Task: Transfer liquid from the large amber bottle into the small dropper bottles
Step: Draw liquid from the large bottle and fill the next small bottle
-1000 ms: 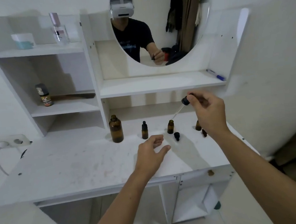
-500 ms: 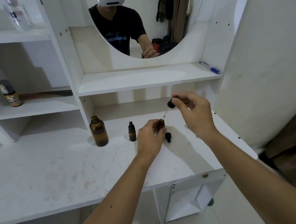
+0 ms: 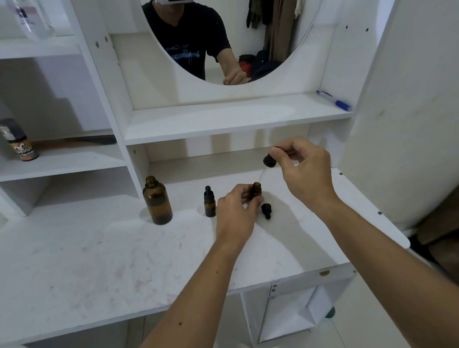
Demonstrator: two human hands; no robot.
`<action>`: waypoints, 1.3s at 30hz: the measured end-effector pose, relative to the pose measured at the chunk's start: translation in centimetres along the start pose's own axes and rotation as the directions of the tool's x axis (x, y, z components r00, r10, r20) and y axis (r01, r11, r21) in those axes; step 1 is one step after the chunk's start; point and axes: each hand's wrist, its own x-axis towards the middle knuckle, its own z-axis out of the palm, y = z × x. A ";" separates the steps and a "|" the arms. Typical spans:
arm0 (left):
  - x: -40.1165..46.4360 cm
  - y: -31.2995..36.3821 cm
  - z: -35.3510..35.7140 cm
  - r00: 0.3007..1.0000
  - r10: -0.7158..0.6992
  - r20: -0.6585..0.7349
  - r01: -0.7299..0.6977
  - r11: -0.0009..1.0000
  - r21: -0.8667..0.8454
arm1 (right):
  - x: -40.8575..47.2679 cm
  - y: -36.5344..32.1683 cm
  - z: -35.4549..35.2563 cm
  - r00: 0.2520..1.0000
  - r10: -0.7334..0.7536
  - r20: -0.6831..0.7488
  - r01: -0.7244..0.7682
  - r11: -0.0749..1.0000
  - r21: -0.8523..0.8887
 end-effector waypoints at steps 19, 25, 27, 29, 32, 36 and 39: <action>-1.8 0.1 -1.3 0.999 -0.049 0.023 0.050 0.998 -0.035 | 0.5 -3.4 -0.7 0.999 -0.054 0.008 0.052 0.990 0.133; -5.9 -0.6 -6.5 0.996 -0.066 0.063 0.072 0.992 -0.102 | 0.2 -6.0 1.6 0.997 -0.070 -0.020 0.073 0.964 0.256; -7.0 -1.4 -9.3 0.994 -0.096 0.058 0.102 0.988 -0.115 | -0.1 -7.0 3.5 0.996 -0.088 -0.004 0.085 0.956 0.280; -7.7 -2.3 -12.3 0.990 -0.139 0.023 0.140 0.981 -0.134 | -0.3 -8.0 5.5 0.994 -0.104 0.018 0.094 0.946 0.310; -8.2 -3.8 -16.1 0.975 -0.203 -0.095 0.185 0.968 -0.167 | -0.3 -9.7 8.2 0.993 -0.104 0.047 0.080 0.929 0.362; -7.6 -5.5 -19.4 0.945 -0.247 -0.216 0.214 0.963 -0.166 | -0.1 -11.1 11.1 0.991 -0.105 0.080 0.070 0.932 0.356; -6.4 -6.0 -19.9 0.949 -0.230 -0.215 0.201 0.968 -0.148 | 0.1 -11.2 12.6 0.985 -0.124 0.116 0.082 0.945 0.316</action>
